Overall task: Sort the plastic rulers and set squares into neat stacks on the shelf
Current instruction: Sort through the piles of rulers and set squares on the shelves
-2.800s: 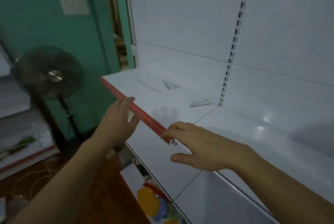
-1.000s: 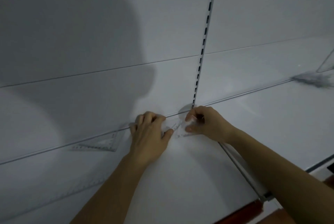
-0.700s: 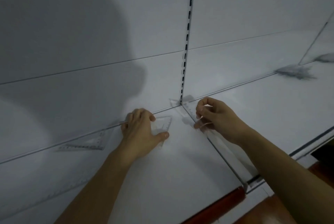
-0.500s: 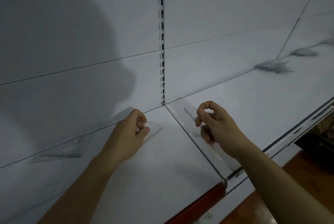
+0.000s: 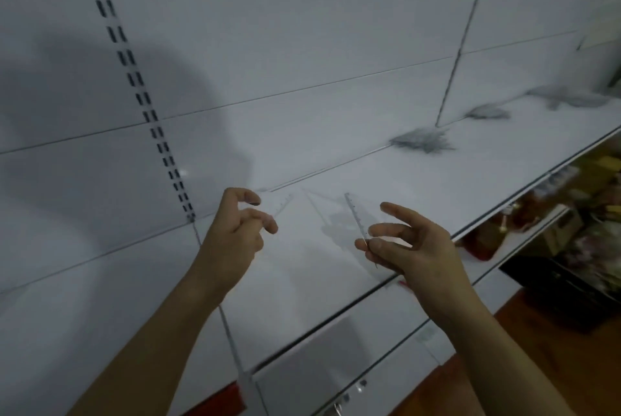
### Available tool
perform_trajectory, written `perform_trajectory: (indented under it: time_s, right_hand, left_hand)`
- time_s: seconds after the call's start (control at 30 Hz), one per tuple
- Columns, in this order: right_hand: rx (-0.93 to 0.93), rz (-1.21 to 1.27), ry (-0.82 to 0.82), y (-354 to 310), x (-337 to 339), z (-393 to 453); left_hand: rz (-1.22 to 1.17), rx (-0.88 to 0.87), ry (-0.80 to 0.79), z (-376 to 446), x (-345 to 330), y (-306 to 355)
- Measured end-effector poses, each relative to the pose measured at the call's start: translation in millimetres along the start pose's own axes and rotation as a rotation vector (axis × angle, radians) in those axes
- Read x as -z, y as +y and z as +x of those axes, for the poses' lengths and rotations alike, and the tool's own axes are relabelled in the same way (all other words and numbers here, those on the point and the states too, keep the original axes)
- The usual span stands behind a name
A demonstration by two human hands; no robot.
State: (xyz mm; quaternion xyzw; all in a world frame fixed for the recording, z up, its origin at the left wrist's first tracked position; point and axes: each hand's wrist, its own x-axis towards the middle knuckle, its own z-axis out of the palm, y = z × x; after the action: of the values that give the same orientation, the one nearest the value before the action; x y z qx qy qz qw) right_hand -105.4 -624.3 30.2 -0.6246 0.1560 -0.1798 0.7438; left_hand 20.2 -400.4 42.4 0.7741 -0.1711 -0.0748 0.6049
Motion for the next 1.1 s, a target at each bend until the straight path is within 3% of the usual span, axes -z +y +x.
perform_trajectory:
  time_s: [0.17, 0.33, 0.47, 0.7, 0.9, 1.1]
  right_hand:
    - [0.021, 0.024, 0.201, -13.4, 112.7, 5.8]
    - [0.010, -0.080, 0.270, -33.9, 205.6, 5.5]
    - [0.066, -0.195, 0.295, -50.9, 255.9, 18.3]
    - [0.111, -0.222, 0.405, -55.6, 323.6, 42.7]
    - [0.080, -0.219, 0.346, -55.1, 352.3, 103.6]
    - [0.043, -0.185, 0.199, -55.9, 328.3, 185.3]
  left_hand:
    - [-0.046, 0.049, -0.145, 23.1, -103.5, 20.2]
    - [-0.247, 0.056, -0.319, 47.9, -208.3, 51.0]
    - [-0.215, 0.009, -0.401, 68.6, -277.8, 73.8]
    - [-0.012, -0.044, -0.231, 125.0, -338.2, 76.8]
    - [0.096, -0.129, -0.032, 211.0, -345.1, 57.6]
    - [0.236, -0.222, 0.120, 269.5, -345.1, 36.4]
